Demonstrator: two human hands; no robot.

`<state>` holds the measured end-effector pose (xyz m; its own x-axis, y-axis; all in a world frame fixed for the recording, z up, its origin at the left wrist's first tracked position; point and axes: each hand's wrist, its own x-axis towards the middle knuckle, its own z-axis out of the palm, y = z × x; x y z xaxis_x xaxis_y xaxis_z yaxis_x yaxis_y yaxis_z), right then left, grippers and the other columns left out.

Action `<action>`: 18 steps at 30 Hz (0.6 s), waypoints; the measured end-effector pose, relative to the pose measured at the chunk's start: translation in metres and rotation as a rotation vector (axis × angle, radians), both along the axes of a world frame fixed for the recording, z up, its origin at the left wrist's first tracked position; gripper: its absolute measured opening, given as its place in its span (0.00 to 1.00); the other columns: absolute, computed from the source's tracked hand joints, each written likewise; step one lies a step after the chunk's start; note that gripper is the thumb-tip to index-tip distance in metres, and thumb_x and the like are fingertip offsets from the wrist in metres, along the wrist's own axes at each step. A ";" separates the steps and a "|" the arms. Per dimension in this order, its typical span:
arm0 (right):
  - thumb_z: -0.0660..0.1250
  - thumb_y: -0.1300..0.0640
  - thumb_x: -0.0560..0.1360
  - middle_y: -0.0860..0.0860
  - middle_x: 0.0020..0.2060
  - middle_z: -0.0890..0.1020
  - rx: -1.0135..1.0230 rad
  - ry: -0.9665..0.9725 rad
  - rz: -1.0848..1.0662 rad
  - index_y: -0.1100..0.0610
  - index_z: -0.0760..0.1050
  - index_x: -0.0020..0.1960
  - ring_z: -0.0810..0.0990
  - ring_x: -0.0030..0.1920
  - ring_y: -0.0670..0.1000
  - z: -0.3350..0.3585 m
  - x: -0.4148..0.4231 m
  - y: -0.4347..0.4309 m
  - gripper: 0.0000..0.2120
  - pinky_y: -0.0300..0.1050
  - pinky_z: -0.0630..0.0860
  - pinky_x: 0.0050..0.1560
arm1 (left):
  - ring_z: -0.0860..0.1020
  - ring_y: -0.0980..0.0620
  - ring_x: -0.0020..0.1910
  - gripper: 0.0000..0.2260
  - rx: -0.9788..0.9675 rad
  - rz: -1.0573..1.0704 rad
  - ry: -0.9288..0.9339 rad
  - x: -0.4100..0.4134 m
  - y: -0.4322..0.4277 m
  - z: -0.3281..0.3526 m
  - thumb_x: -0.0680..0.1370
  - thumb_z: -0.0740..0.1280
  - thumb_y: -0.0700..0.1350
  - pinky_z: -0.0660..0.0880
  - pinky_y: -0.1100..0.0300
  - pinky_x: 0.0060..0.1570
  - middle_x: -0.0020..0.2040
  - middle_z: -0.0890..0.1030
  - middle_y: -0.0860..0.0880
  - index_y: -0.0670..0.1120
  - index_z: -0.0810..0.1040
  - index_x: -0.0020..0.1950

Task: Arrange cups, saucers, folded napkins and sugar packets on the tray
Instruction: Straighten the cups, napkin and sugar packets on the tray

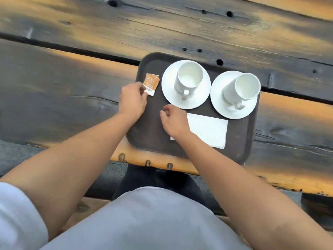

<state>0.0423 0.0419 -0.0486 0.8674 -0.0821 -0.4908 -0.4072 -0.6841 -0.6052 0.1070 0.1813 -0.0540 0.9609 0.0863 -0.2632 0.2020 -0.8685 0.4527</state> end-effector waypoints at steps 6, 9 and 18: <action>0.59 0.61 0.77 0.59 0.49 0.83 -0.002 -0.002 -0.230 0.60 0.76 0.53 0.80 0.52 0.61 -0.002 0.060 0.050 0.09 0.48 0.74 0.52 | 0.82 0.46 0.53 0.10 -0.150 0.110 0.102 0.045 0.022 -0.014 0.78 0.69 0.44 0.77 0.55 0.58 0.52 0.85 0.45 0.43 0.83 0.58; 0.59 0.63 0.75 0.58 0.46 0.83 0.005 0.027 -0.296 0.56 0.74 0.47 0.79 0.49 0.61 -0.005 0.077 0.057 0.06 0.43 0.68 0.45 | 0.82 0.48 0.53 0.12 -0.181 0.095 0.131 0.056 0.021 -0.018 0.77 0.71 0.45 0.77 0.57 0.56 0.50 0.86 0.46 0.44 0.82 0.59; 0.59 0.61 0.74 0.59 0.47 0.83 0.029 0.076 -0.344 0.60 0.77 0.50 0.78 0.50 0.62 0.001 0.100 0.067 0.09 0.47 0.72 0.47 | 0.82 0.42 0.50 0.07 -0.119 0.002 0.266 0.075 0.018 -0.029 0.73 0.74 0.46 0.81 0.50 0.51 0.45 0.85 0.44 0.45 0.84 0.48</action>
<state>0.1421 0.1090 -0.0478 0.7518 -0.3487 -0.5596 -0.6560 -0.4818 -0.5811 0.1818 0.1993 -0.0830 0.8566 0.0414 -0.5144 0.3288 -0.8121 0.4821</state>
